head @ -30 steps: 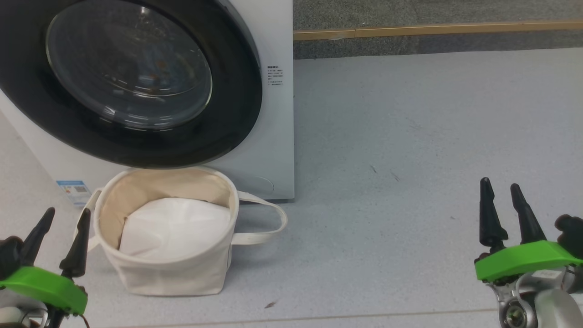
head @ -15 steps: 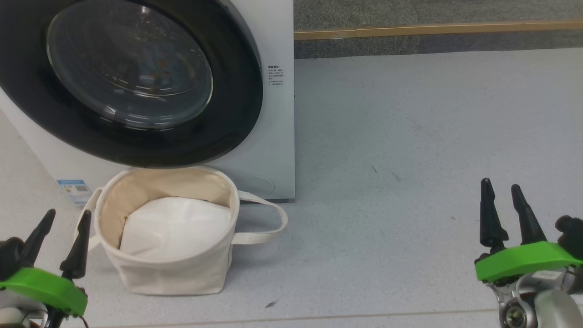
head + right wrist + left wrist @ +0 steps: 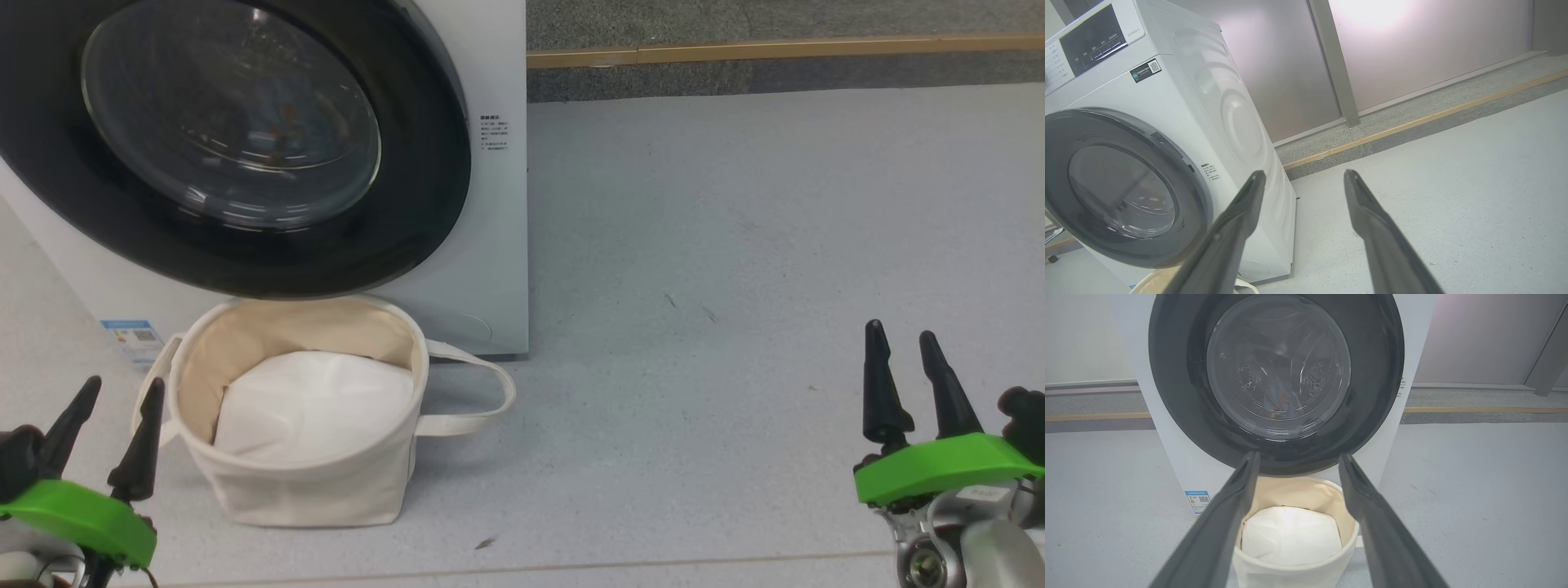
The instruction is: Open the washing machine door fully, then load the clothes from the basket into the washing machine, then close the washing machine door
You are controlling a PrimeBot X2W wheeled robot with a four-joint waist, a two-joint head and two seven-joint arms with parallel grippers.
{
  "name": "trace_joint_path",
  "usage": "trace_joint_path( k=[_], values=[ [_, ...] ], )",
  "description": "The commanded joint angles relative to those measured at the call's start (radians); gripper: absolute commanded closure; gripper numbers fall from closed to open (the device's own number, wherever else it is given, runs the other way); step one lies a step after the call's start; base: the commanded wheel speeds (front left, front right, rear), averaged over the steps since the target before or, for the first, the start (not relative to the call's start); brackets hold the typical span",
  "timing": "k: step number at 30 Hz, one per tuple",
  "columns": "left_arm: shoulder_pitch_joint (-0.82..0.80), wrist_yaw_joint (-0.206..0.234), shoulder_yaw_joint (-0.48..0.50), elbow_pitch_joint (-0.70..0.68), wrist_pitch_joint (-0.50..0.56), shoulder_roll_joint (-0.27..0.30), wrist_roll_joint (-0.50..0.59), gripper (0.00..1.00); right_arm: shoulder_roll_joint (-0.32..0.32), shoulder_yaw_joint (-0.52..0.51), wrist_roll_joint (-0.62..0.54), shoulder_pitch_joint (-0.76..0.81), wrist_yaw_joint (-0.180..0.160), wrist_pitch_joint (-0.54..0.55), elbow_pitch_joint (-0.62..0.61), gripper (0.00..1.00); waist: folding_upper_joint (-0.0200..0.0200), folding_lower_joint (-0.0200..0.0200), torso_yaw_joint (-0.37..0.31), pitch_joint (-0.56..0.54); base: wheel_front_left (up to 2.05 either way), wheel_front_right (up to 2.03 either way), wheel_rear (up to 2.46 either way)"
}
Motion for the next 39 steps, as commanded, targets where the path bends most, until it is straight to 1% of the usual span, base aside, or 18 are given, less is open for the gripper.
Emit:
trace_joint_path(
  k=[1,3,4,6,10,14,19,39],
  values=[
    [-0.066,-0.005,0.044,-0.026,-0.001,0.062,-0.011,0.00,-0.004,0.018,-0.006,-0.032,0.000,-0.013,-0.029,0.00,-0.0001,0.0000,0.001,0.002,0.00,0.00,0.00],
    [-0.067,-0.009,0.036,-0.035,-0.001,0.069,-0.008,0.00,-0.004,0.014,-0.007,-0.028,0.000,-0.013,-0.024,0.00,-0.0001,0.0000,0.001,0.004,0.00,0.00,0.00],
    [0.006,-0.002,-0.010,-0.002,0.001,-0.007,-0.007,1.00,0.002,-0.007,0.001,0.003,0.000,0.001,0.028,1.00,-0.0001,0.0000,0.001,0.004,0.00,0.00,0.00],
    [0.036,-0.002,-0.027,0.017,0.001,-0.040,-0.007,1.00,0.008,-0.005,0.002,0.025,0.000,0.002,0.065,1.00,-0.0001,0.0000,0.001,0.005,0.00,0.00,0.00],
    [0.046,-0.003,-0.020,0.018,0.008,-0.057,-0.024,1.00,0.009,-0.007,0.026,0.027,0.000,0.009,0.075,1.00,-0.0001,0.0002,0.003,0.005,0.00,0.00,0.00],
    [0.053,-0.003,-0.002,0.010,0.018,-0.074,-0.050,1.00,0.008,-0.006,0.066,0.029,0.000,0.017,0.073,1.00,-0.0001,0.0023,0.005,0.004,0.00,0.00,0.00],
    [0.060,-0.004,0.020,0.003,0.031,-0.094,-0.082,1.00,0.008,-0.003,0.115,0.032,0.000,0.024,0.071,1.00,-0.0001,0.0002,0.007,0.007,0.00,0.00,0.00],
    [0.089,-0.009,0.109,-0.029,0.083,-0.175,-0.211,1.00,0.006,0.003,0.311,0.035,0.000,0.059,0.066,1.00,-0.0001,0.0001,0.018,0.013,0.00,0.00,0.00]
  ],
)
